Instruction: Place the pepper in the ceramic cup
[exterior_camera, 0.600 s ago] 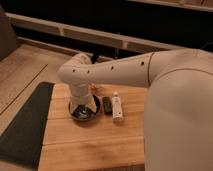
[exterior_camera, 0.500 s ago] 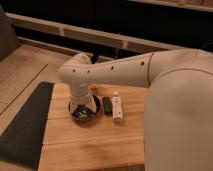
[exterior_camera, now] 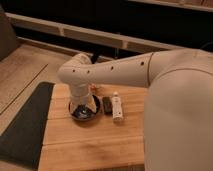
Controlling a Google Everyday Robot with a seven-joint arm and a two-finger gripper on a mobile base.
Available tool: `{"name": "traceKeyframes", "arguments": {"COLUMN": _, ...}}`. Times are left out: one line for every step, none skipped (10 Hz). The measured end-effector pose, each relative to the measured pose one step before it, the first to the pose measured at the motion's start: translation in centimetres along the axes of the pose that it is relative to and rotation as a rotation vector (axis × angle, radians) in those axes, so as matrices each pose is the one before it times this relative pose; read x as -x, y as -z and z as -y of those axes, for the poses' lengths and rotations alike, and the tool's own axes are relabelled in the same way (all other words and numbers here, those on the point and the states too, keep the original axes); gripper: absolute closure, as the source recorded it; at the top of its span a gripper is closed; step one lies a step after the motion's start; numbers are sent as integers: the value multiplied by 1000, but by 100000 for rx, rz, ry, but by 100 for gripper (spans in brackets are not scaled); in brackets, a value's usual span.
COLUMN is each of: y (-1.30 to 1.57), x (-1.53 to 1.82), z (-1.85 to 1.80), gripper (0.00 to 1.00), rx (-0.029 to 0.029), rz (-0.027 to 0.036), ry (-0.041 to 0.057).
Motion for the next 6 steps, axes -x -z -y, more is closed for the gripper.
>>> {"name": "traceKeyframes", "arguments": {"y": -2, "x": -1, "z": -2, "gripper": 35, "rx": -5, "rz": -4, "ry": 4}}
{"name": "traceKeyframes", "arguments": {"y": 2, "x": 0, "z": -1, "gripper": 35, "rx": 8, "rz": 0, "ry": -3}}
{"name": "traceKeyframes", "arguments": {"y": 0, "x": -2, "z": 5, "gripper": 35, "rx": -9, "rz": -1, "ry": 2}}
{"name": "traceKeyframes", "arguments": {"y": 0, "x": 2, "z": -1, "gripper": 35, "rx": 3, "rz": 0, "ry": -8}}
{"name": "traceKeyframes", "arguments": {"y": 0, "x": -1, "z": 0, "gripper": 35, "rx": 2, "rz": -2, "ry": -1}}
{"name": "traceKeyframes", "arguments": {"y": 1, "x": 1, "z": 8, "gripper": 35, "rx": -6, "rz": 6, "ry": -5}}
